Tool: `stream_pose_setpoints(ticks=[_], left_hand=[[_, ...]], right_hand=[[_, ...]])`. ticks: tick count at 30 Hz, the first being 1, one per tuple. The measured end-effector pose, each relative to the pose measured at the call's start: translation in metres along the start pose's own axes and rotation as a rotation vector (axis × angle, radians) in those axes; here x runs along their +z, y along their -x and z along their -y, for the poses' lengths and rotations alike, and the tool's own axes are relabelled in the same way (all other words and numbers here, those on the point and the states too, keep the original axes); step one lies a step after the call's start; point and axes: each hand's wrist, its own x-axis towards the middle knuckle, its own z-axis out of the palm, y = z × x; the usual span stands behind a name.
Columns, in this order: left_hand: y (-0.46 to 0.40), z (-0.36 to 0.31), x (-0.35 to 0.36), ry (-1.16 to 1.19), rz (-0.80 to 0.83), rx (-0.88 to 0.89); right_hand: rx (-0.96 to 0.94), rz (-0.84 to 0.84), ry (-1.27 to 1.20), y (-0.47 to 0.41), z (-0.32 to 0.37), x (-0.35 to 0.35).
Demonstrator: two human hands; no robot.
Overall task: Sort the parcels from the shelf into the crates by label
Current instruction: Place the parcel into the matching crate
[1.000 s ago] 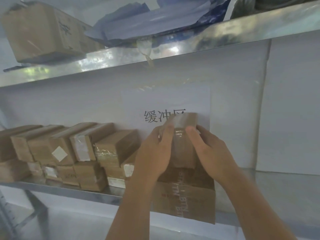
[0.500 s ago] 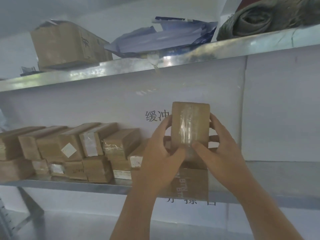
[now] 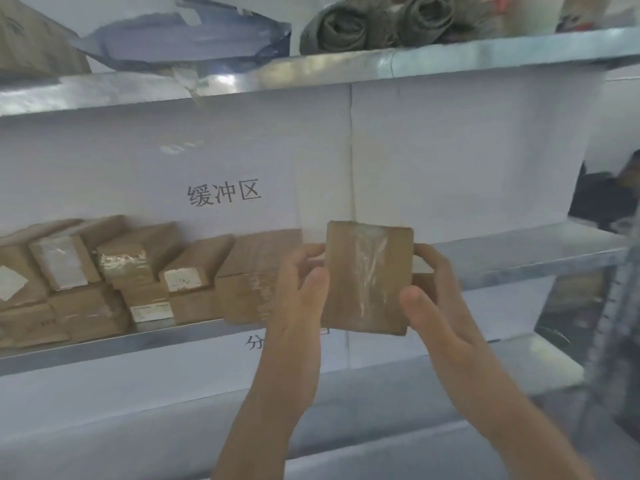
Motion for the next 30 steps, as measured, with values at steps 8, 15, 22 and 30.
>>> stream_pose_setpoints(ticks=[8, 15, 22, 30], left_hand=[[0.032, 0.006, 0.113, 0.043, 0.037, -0.082], [0.06, 0.027, 0.234, 0.096, 0.145, -0.103], [0.09, 0.043, 0.347, 0.069, 0.258, -0.119], [0.104, 0.076, 0.433, 0.095, 0.376, -0.23]], right_hand=[[0.055, -0.243, -0.027, 0.043, 0.007, -0.096], [0.108, -0.269, 0.058, 0.087, 0.005, -0.213], [0.112, -0.386, 0.025, 0.134, 0.012, -0.315], [0.267, -0.518, 0.067, 0.177, -0.023, -0.402]])
